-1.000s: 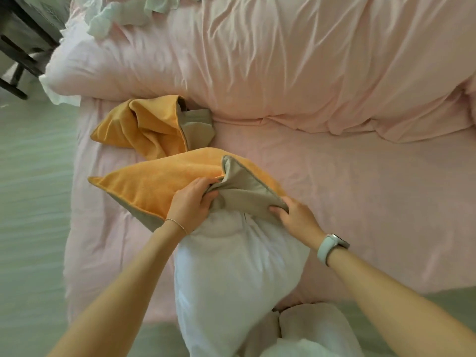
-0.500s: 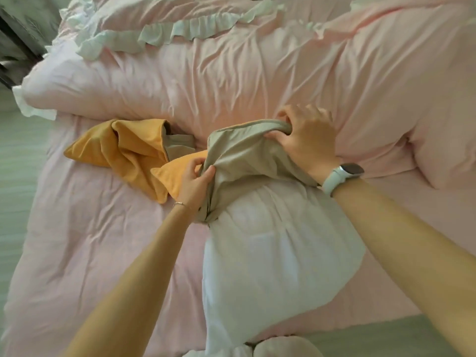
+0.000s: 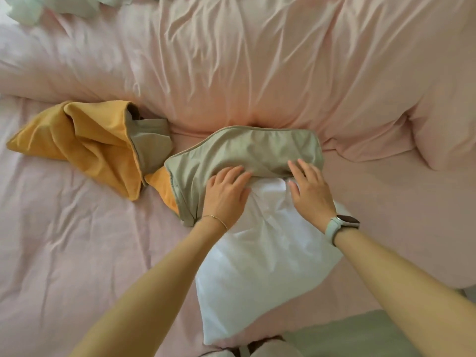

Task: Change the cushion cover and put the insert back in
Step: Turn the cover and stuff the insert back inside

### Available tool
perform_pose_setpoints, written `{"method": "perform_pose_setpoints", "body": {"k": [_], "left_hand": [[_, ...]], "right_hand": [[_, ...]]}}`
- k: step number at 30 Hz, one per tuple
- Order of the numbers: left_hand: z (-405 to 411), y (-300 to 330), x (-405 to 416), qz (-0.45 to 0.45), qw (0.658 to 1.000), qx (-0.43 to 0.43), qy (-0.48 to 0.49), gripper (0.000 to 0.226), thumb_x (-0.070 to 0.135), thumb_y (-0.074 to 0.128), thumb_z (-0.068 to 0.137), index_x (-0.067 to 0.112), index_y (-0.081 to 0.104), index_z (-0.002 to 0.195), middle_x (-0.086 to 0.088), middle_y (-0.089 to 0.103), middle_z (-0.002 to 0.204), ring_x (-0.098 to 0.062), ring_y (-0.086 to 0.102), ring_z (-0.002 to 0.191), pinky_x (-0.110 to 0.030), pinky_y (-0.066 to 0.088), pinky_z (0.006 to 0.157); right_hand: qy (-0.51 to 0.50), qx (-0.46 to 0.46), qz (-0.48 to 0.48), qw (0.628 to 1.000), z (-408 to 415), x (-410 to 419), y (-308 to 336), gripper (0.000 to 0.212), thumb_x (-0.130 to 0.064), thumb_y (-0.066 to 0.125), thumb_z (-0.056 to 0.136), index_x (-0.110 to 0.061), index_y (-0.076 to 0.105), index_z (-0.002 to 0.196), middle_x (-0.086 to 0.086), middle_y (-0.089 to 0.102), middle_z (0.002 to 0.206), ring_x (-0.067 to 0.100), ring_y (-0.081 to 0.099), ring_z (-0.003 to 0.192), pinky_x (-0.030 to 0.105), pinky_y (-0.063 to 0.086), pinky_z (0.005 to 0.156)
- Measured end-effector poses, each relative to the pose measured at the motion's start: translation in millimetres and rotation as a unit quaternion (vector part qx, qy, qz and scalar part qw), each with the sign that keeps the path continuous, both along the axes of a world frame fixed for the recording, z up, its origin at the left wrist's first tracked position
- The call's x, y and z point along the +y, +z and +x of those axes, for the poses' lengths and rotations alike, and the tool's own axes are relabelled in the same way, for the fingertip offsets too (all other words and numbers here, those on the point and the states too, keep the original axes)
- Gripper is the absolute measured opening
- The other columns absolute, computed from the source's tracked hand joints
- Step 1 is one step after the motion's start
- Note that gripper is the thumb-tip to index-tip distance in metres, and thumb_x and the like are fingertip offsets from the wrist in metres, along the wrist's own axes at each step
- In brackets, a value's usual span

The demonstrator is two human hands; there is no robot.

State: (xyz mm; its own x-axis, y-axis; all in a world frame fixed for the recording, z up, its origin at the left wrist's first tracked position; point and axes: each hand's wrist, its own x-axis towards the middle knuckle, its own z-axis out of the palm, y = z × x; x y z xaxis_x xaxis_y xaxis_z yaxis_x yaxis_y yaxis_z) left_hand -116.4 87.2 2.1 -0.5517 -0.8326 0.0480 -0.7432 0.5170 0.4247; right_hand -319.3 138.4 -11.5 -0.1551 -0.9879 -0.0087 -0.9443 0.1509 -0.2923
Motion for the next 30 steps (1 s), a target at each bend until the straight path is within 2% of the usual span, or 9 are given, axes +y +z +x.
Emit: {"method": "perform_pose_setpoints", "body": {"k": [3,6,11,15,18,21,24,27,30], "left_hand": [[-6,-20,-16,0.048,0.998,-0.024,0.039,0.044,0.039,0.047,0.084,0.011,0.061,0.116,-0.008,0.063,0.119,-0.031,0.056,0.112,-0.043,0.044,0.089],[-13,-32,-19,0.057,0.993,0.014,0.099,0.049,0.033,0.062,0.085,0.005,0.053,0.123,-0.010,0.060,0.122,-0.030,0.051,0.118,-0.043,0.034,0.096],[-6,-44,-26,0.004,0.991,0.071,0.113,0.036,0.041,0.051,0.084,0.008,0.063,0.090,-0.009,0.063,0.120,-0.021,0.058,0.107,-0.031,0.033,0.090],[-9,-37,-35,-0.049,0.985,0.077,0.144,0.031,0.029,0.054,0.085,0.005,0.070,0.075,-0.015,0.063,0.099,-0.033,0.057,0.088,-0.029,0.038,0.077],[-8,-26,-41,-0.083,0.984,0.033,0.153,0.032,0.031,0.054,0.086,0.008,0.071,0.071,-0.011,0.056,0.075,-0.030,0.053,0.068,-0.029,0.037,0.061],[-4,-15,-38,-0.004,0.989,0.019,0.150,0.029,0.034,0.056,0.086,0.008,0.069,0.081,-0.009,0.058,0.078,-0.029,0.057,0.068,-0.029,0.040,0.052],[16,-15,-33,0.001,0.997,-0.007,0.073,0.026,0.033,0.065,0.081,0.008,0.058,0.086,-0.007,0.056,0.082,-0.026,0.054,0.063,-0.029,0.037,0.048],[55,-17,-14,-0.011,0.997,-0.056,0.058,0.033,0.045,0.050,0.078,0.013,0.052,0.080,-0.003,0.054,0.072,-0.020,0.047,0.050,-0.022,0.027,0.038],[78,-27,7,-0.022,0.994,-0.062,0.090,0.026,0.039,0.046,0.081,0.015,0.057,0.083,-0.003,0.058,0.067,-0.025,0.055,0.049,-0.025,0.039,0.037]], "right_hand": [[-0.005,-0.030,0.035,0.999,-13,-16,-15,0.049,-0.027,0.038,0.091,-0.010,0.046,0.136,0.019,0.043,0.139,0.042,0.040,0.124,0.053,0.036,0.102],[0.004,-0.072,0.007,0.997,-26,-41,-30,0.041,-0.021,0.042,0.088,-0.005,0.055,0.124,0.017,0.053,0.126,0.039,0.044,0.121,0.051,0.033,0.104],[0.028,-0.164,-0.006,0.986,-47,-96,-29,0.016,-0.004,0.050,0.090,0.005,0.063,0.092,0.022,0.059,0.095,0.036,0.054,0.093,0.035,0.037,0.086],[-0.006,-0.097,0.035,0.995,-48,-119,-28,0.021,-0.019,0.051,0.093,-0.009,0.068,0.100,0.009,0.064,0.104,0.029,0.050,0.109,0.043,0.027,0.100],[-0.024,-0.017,-0.126,0.992,-24,-95,-13,0.024,-0.012,0.050,0.085,-0.011,0.067,0.102,0.009,0.064,0.101,0.028,0.051,0.101,0.046,0.035,0.093],[0.097,-0.084,-0.236,0.963,28,-38,-2,0.029,-0.002,0.048,0.079,-0.006,0.067,0.101,0.012,0.063,0.096,0.026,0.052,0.090,0.037,0.037,0.080],[0.226,-0.145,-0.157,0.950,81,14,-8,0.031,-0.006,0.046,0.078,-0.005,0.067,0.101,0.014,0.064,0.101,0.029,0.055,0.100,0.039,0.040,0.089],[0.211,-0.123,-0.062,0.968,113,37,-17,0.036,-0.014,0.043,0.081,-0.006,0.064,0.110,0.013,0.062,0.113,0.029,0.050,0.115,0.046,0.032,0.104],[0.177,-0.077,-0.029,0.981,133,40,-14,0.042,-0.012,0.043,0.079,-0.006,0.062,0.116,0.013,0.059,0.122,0.030,0.047,0.124,0.058,0.021,0.106]]}}
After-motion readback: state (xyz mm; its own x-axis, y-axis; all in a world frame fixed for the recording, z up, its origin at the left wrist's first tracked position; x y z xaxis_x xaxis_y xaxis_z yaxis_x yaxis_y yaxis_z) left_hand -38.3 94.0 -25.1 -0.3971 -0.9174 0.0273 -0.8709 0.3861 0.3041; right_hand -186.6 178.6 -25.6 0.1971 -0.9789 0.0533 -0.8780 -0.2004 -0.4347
